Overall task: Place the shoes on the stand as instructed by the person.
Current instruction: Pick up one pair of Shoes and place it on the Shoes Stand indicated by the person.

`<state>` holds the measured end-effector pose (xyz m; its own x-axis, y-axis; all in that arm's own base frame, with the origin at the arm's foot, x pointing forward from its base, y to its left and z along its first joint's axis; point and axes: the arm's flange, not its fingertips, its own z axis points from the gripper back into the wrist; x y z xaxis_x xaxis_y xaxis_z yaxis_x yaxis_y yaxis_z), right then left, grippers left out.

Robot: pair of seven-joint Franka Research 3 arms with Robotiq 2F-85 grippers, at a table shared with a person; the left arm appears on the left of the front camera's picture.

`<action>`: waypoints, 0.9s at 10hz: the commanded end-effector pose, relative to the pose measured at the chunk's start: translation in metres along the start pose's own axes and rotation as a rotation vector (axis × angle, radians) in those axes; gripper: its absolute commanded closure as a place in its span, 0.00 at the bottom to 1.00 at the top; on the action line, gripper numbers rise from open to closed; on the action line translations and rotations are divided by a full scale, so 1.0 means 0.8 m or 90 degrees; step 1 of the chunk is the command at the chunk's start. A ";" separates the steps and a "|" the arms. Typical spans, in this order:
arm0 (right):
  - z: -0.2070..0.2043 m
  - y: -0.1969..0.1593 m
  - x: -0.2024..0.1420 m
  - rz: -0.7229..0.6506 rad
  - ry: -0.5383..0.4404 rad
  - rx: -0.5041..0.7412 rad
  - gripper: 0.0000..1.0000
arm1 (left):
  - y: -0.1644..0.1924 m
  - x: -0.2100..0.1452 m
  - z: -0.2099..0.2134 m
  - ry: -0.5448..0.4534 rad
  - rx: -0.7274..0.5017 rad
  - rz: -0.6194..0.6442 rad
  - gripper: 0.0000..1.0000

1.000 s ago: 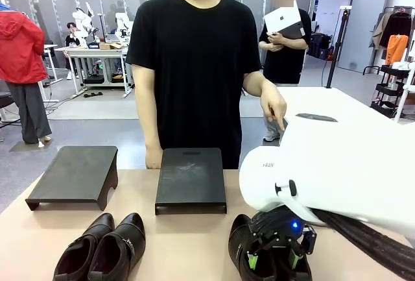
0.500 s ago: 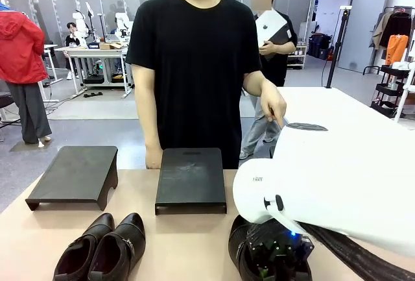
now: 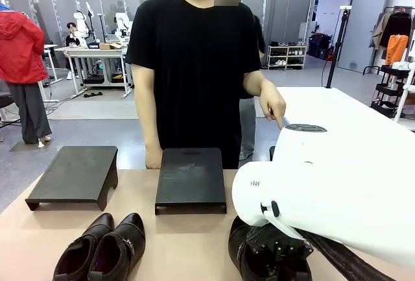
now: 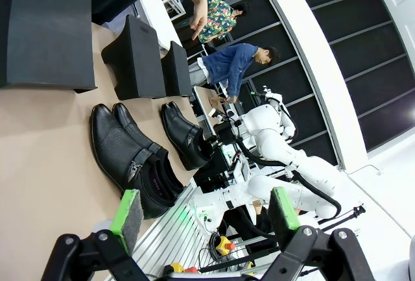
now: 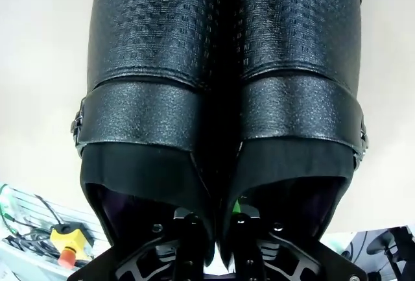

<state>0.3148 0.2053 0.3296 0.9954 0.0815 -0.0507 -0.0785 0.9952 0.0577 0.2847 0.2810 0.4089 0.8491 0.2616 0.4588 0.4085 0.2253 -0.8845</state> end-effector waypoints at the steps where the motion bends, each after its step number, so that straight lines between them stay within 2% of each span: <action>1: -0.023 -0.017 -0.033 -0.005 0.003 0.013 1.00 | -0.004 -0.001 0.001 -0.002 -0.008 -0.009 0.00; 4: -0.022 -0.016 -0.033 -0.004 -0.001 0.013 1.00 | -0.004 -0.001 0.001 -0.002 -0.008 -0.009 0.00; 5: -0.009 -0.019 -0.034 0.006 0.002 0.008 1.00 | -0.004 -0.001 0.001 -0.002 -0.008 -0.009 0.00; 9: 0.073 -0.050 -0.021 0.051 -0.049 0.005 1.00 | -0.004 -0.001 0.001 -0.002 -0.008 -0.009 0.00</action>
<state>0.3155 0.1802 0.3700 0.9912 0.1322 0.0067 -0.1324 0.9895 0.0589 0.2848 0.2809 0.4089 0.8492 0.2613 0.4588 0.4086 0.2251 -0.8845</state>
